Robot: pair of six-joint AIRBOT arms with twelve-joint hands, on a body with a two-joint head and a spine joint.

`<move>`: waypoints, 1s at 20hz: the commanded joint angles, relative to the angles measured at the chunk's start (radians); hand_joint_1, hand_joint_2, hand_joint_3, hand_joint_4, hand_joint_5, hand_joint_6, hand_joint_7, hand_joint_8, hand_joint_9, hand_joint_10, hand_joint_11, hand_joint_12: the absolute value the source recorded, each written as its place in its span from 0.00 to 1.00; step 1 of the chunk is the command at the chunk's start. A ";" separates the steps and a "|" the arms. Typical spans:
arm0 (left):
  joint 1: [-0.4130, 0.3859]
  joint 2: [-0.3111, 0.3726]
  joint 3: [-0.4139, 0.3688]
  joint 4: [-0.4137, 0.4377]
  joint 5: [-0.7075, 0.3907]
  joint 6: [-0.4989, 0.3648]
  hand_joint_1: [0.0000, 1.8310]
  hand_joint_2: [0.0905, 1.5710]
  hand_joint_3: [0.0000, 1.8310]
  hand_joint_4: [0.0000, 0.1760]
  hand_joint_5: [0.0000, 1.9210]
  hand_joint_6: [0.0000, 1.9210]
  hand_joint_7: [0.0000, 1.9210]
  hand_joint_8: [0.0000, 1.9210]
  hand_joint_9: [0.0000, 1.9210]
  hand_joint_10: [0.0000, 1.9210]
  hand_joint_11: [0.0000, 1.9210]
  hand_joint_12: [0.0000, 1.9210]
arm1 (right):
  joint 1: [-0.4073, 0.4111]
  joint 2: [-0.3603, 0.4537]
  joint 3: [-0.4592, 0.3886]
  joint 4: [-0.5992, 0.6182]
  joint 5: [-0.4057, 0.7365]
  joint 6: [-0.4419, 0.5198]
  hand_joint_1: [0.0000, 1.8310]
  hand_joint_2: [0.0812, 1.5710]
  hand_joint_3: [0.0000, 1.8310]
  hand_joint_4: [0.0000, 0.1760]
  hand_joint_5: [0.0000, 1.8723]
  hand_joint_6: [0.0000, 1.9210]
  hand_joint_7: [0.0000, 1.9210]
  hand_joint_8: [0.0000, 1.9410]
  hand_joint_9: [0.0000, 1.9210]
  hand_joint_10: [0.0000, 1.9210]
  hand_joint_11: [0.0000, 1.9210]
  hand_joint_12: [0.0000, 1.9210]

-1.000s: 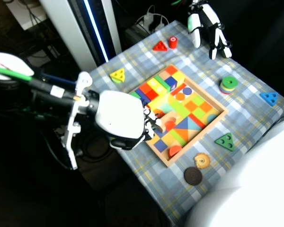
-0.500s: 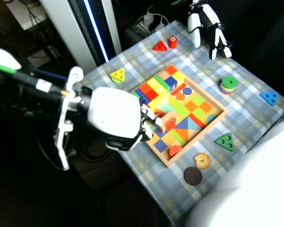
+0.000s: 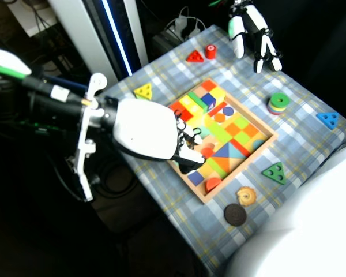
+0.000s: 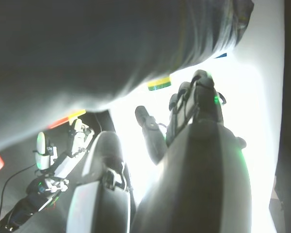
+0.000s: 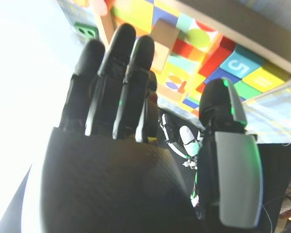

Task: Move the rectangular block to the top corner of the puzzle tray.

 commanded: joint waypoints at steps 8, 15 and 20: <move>-0.010 0.002 0.002 0.035 -0.109 -0.005 0.38 0.86 0.00 0.45 0.30 0.00 0.09 0.00 0.05 0.00 0.00 0.00 | 0.020 0.001 -0.005 -0.021 -0.019 0.000 0.52 0.74 0.00 0.00 0.29 0.01 0.58 1.00 0.71 1.00 0.74 1.00; -0.011 0.002 0.008 0.044 -0.090 -0.005 0.40 0.86 0.00 0.40 0.30 0.00 0.10 0.00 0.06 0.00 0.00 0.00 | 0.028 -0.012 0.020 -0.042 -0.011 0.002 0.74 0.76 0.01 0.23 0.33 0.00 0.41 0.73 0.72 1.00 0.76 1.00; -0.014 0.001 0.010 0.047 -0.086 -0.005 0.38 0.86 0.00 0.50 0.30 0.00 0.09 0.00 0.06 0.00 0.00 0.00 | 0.028 -0.039 0.037 -0.055 -0.006 0.002 0.87 0.74 0.00 0.00 0.29 0.00 0.68 1.00 0.78 1.00 0.81 1.00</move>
